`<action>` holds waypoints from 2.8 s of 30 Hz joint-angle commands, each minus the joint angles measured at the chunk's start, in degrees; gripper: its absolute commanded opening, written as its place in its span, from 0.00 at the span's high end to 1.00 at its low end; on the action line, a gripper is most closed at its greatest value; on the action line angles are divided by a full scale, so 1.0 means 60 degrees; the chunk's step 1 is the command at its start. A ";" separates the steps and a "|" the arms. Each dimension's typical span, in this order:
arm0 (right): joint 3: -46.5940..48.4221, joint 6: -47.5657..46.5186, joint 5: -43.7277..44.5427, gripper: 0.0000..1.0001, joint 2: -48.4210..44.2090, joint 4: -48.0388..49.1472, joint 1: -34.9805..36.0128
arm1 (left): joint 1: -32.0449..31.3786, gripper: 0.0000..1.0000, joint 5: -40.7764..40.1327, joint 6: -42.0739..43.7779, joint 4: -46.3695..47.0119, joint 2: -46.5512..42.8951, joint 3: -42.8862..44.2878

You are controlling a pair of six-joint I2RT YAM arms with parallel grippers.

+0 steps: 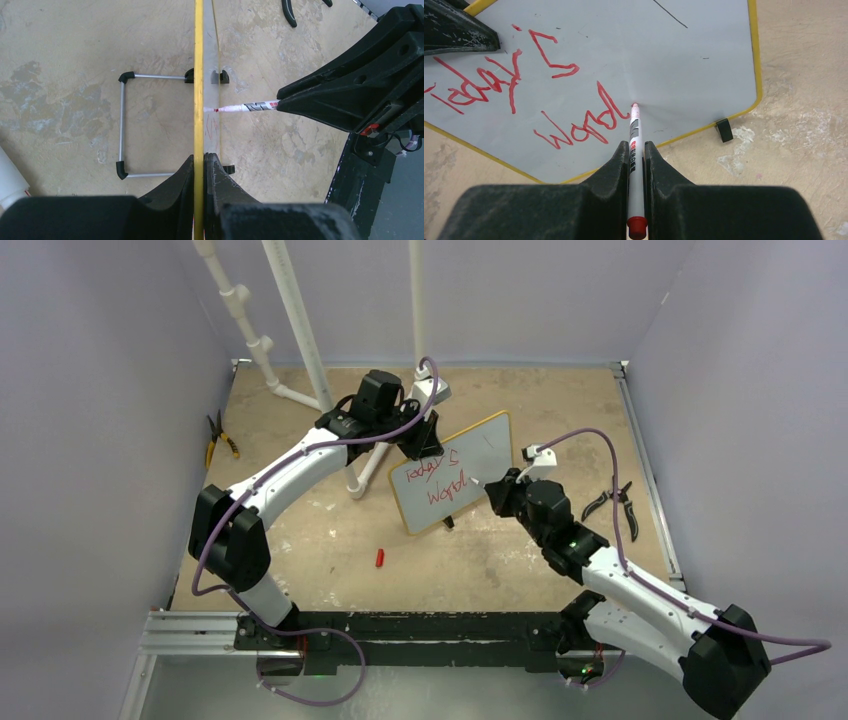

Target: Write a sentence on the whiteboard

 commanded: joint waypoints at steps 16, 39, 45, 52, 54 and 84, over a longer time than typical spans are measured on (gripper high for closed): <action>0.0072 -0.0364 0.0004 1.00 -0.0420 0.1019 -0.0039 | 0.0013 1.00 0.0083 0.0221 0.0074 0.0018 0.0059; -0.0359 -0.0133 -0.0431 1.00 -0.0117 0.0497 -0.0038 | 0.0017 1.00 0.0128 0.0210 0.0094 0.0034 0.0081; -0.0405 -0.0071 -0.0281 1.00 -0.0011 0.0556 -0.0039 | 0.0029 1.00 0.0131 0.0210 0.0100 0.0020 0.0077; -0.0308 0.0007 -0.0176 1.00 0.0279 0.0526 -0.0039 | 0.0017 1.00 0.0129 0.0206 0.0093 0.0016 0.0062; -0.0297 0.0033 -0.0102 1.00 0.0310 0.0507 -0.0039 | 0.0018 1.00 0.0129 0.0208 0.0091 0.0005 0.0072; 0.0044 -0.0165 0.0697 1.00 -0.0660 0.0592 -0.0039 | 0.0016 1.00 0.0115 0.0206 0.0094 -0.0010 0.0041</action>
